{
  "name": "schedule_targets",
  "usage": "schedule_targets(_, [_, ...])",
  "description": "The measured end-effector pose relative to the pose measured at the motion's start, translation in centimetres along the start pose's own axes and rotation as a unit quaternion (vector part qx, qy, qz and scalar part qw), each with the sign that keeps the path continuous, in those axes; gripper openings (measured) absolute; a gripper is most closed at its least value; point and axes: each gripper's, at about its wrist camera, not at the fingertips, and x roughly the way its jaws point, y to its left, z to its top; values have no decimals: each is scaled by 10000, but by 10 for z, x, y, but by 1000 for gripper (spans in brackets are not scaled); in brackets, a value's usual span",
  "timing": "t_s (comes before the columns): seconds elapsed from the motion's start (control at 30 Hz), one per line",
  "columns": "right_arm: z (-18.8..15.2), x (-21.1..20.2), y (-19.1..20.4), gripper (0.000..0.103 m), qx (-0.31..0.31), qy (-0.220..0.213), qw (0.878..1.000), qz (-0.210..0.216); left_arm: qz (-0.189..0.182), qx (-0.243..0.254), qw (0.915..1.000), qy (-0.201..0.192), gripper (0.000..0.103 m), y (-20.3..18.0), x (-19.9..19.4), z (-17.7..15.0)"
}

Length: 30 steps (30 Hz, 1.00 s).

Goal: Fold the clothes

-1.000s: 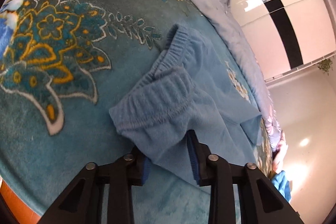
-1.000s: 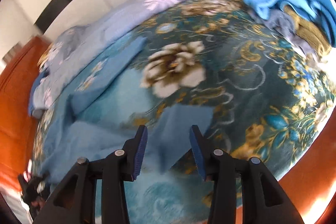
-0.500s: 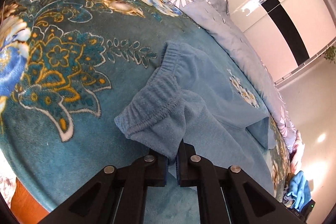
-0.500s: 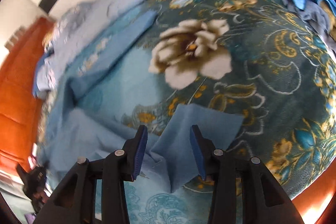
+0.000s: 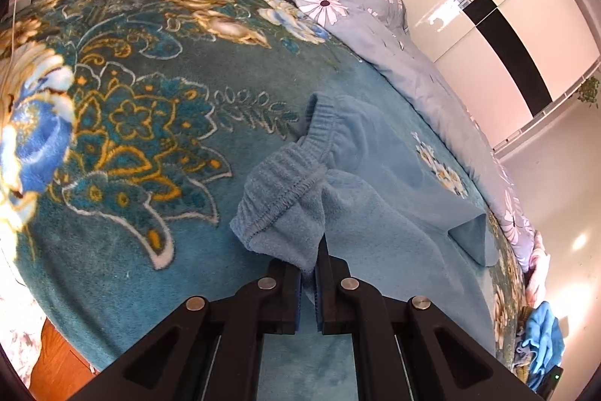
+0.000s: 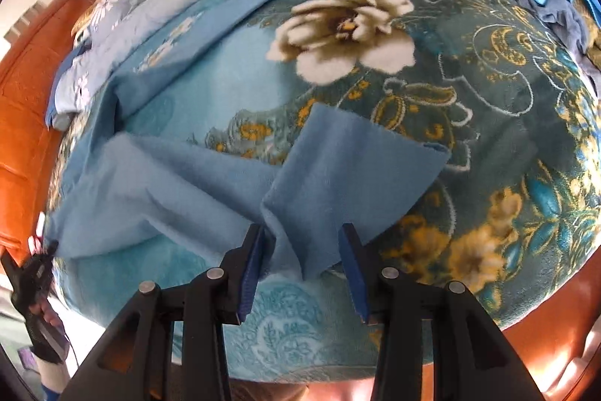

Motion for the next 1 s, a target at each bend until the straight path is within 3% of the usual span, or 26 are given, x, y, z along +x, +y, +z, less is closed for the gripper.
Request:
schedule_targets(0.17, [20,4,16,43,5,-63,9999,-135,-54,17,10000,36,5,2,2,-3])
schedule_targets(0.33, [15,18,27,42,-134,212,9969,-746,-143,9,9999,42,5,5,2,-4])
schedule_targets(0.47, [9,18,15,4,76,210,9971,-731,-158,67,9998,107,5,6,5,-2])
schedule_targets(0.53, [11,12,7,3,268,137,9980,-561,-185,70,9998,76,5,5,3,1])
schedule_targets(0.67, [43,-25,9,2,353,-377,9986,-140,-266,83,9996,-109,5,-1,-8,10])
schedule_targets(0.83, [88,-114,36,2,94,-1659,9855,342,-368,99,9987,-342,5,-7,-21,21])
schedule_targets(0.97, [80,-138,31,2,91,-2164,9754,407,-368,140,9980,-491,5,-4,-36,21])
schedule_targets(1.0, [73,-132,21,2,154,-2116,9767,313,-307,148,9983,-475,5,0,-36,18])
